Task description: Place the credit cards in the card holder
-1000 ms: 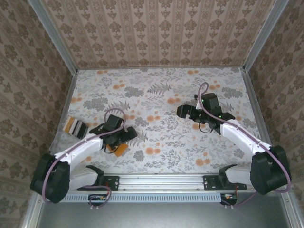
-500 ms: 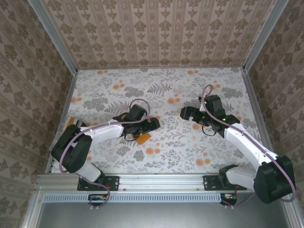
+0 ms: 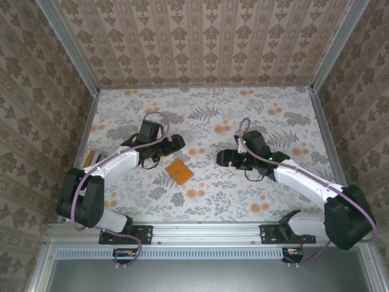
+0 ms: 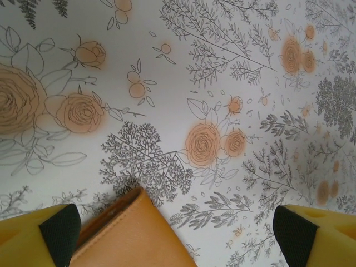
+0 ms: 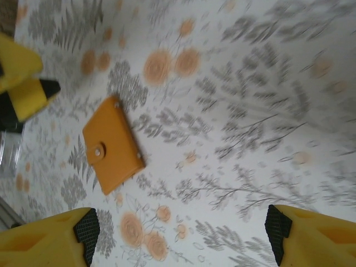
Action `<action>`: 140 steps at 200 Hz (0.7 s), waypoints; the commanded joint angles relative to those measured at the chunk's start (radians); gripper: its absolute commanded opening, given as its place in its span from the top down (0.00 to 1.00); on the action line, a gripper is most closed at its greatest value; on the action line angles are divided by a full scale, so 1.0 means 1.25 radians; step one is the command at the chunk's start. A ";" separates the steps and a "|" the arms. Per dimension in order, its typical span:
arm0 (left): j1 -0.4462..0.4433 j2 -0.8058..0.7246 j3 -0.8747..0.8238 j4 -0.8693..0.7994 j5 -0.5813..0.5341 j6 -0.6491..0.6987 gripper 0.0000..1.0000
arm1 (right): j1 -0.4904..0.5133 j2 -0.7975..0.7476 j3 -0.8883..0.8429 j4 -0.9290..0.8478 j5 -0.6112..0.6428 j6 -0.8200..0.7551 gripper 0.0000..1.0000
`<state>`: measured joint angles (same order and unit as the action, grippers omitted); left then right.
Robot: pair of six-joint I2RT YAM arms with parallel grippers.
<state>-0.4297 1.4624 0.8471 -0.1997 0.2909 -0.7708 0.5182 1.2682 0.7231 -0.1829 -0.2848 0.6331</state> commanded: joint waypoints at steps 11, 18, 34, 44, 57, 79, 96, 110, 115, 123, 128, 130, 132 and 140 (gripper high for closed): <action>0.015 0.062 0.029 -0.017 0.101 0.077 0.00 | 0.060 0.060 0.039 0.055 0.004 0.035 0.19; 0.015 0.071 0.024 -0.008 0.113 0.074 0.00 | 0.068 0.070 0.042 0.061 0.005 0.038 0.20; 0.012 0.086 0.016 0.001 0.124 0.068 0.00 | 0.085 0.084 0.048 0.069 0.011 0.042 0.20; 0.010 0.093 0.010 0.007 0.129 0.063 0.00 | 0.091 0.092 0.052 0.070 0.013 0.042 0.21; 0.004 0.094 0.006 0.009 0.131 0.058 0.00 | 0.097 0.092 0.055 0.073 0.009 0.042 0.21; -0.008 0.087 -0.006 -0.005 0.126 0.050 0.02 | 0.106 0.119 0.058 0.074 0.006 0.043 0.22; -0.016 0.077 -0.022 -0.009 0.120 0.036 0.02 | 0.111 0.123 0.057 0.073 0.007 0.045 0.23; -0.051 0.070 -0.031 -0.019 0.108 0.027 0.02 | 0.113 0.121 0.054 0.072 0.011 0.048 0.23; -0.058 0.067 -0.034 -0.024 0.101 0.023 0.02 | 0.113 0.120 0.052 0.072 0.013 0.048 0.24; -0.069 0.058 -0.043 -0.024 0.091 0.018 0.02 | 0.114 0.116 0.047 0.074 0.016 0.050 0.24; -0.077 0.053 -0.047 -0.024 0.085 0.012 0.02 | 0.114 0.112 0.043 0.075 0.018 0.052 0.24; -0.080 0.050 -0.049 -0.024 0.081 0.010 0.02 | 0.114 0.111 0.041 0.076 0.019 0.053 0.24; -0.082 0.049 -0.052 -0.024 0.079 0.008 0.02 | 0.114 0.110 0.039 0.076 0.019 0.053 0.24; -0.093 0.040 -0.062 -0.023 0.068 -0.006 0.02 | 0.114 0.106 0.034 0.075 0.021 0.054 0.24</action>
<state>-0.5098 1.5646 0.8043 -0.1982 0.4122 -0.7338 0.6537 1.4158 0.7761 -0.1001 -0.2829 0.6849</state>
